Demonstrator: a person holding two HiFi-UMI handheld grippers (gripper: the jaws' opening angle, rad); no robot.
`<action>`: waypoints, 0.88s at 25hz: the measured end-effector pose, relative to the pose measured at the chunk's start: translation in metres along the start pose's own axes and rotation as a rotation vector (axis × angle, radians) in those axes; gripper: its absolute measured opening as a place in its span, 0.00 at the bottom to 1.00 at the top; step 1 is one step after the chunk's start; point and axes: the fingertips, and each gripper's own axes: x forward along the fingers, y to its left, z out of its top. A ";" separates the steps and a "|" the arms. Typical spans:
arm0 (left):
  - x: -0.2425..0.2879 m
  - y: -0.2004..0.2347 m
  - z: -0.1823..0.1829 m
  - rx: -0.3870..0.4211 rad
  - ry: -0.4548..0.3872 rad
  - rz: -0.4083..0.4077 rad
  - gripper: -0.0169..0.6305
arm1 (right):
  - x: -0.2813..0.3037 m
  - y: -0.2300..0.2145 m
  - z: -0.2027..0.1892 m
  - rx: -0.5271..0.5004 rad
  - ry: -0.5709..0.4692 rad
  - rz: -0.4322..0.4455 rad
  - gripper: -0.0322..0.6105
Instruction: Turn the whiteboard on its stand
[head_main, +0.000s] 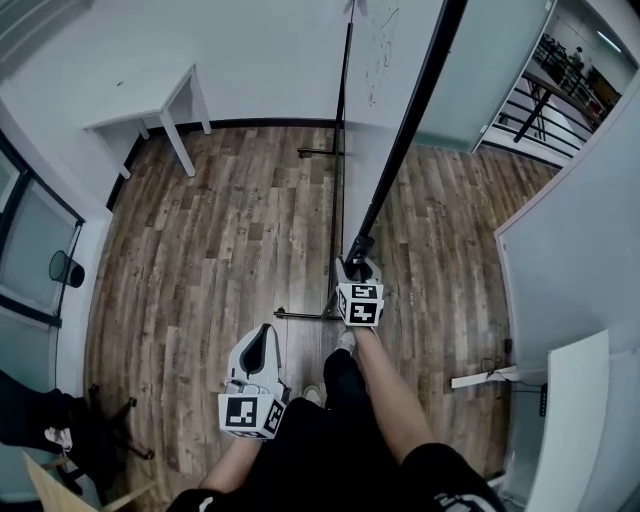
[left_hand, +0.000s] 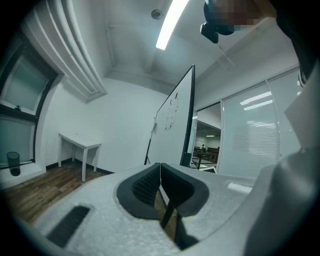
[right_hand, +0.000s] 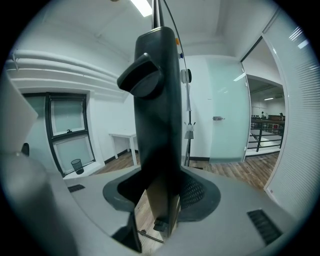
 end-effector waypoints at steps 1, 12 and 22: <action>-0.006 -0.001 -0.001 -0.001 0.006 -0.002 0.05 | -0.007 0.004 -0.003 0.000 0.006 0.002 0.34; -0.048 -0.026 -0.001 -0.013 0.011 -0.038 0.05 | -0.055 0.025 -0.023 0.004 0.017 0.013 0.34; -0.098 -0.055 -0.014 -0.025 0.028 0.006 0.05 | -0.102 0.049 -0.042 -0.016 -0.001 0.050 0.34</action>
